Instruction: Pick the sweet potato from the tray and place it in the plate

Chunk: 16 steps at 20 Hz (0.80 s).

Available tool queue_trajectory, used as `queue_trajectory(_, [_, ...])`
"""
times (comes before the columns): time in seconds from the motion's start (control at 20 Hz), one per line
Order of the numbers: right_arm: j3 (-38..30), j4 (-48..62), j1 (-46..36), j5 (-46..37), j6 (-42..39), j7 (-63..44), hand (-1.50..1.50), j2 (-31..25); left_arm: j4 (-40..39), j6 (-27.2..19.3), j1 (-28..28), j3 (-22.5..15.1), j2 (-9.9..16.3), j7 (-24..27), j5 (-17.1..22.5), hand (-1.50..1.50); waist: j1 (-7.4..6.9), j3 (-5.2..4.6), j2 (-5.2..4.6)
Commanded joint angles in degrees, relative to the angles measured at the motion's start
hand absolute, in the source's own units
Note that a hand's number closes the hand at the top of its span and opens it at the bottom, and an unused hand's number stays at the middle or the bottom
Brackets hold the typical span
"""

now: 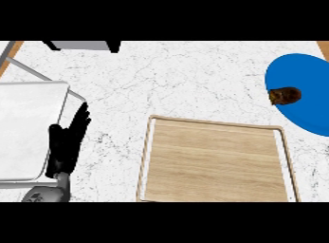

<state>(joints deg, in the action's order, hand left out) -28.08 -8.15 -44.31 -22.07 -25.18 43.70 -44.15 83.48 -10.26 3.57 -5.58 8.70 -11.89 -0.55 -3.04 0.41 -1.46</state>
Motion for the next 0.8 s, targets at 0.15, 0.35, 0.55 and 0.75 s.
queue_trajectory(0.15, [0.5, -0.84, 1.11, -0.24, -0.68, 4.14, -1.5, 1.51, 0.51, -0.42, 2.24, 0.29, 0.45, -2.09, -0.89, 0.0, -0.4, 0.04, -0.11])
queue_trajectory(0.35, [0.75, -0.58, 1.82, -0.67, 3.56, 3.64, -1.5, 2.55, -0.67, -0.86, 1.28, -0.84, -1.48, -1.18, -1.55, 0.0, -0.51, 0.03, -0.21])
queue_trajectory(0.55, [0.73, -0.2, 1.93, -0.81, 4.45, 2.99, -1.5, 1.58, -0.27, 0.77, 0.47, 0.44, -0.05, 0.26, -0.53, 0.0, -0.99, 0.05, -0.28])
queue_trajectory(0.75, [1.2, -0.33, 4.59, -1.42, 5.87, 5.39, -1.5, 1.2, -0.48, 1.25, -0.05, 0.85, 0.5, 0.92, -0.58, 0.0, -0.55, 0.04, -0.18])
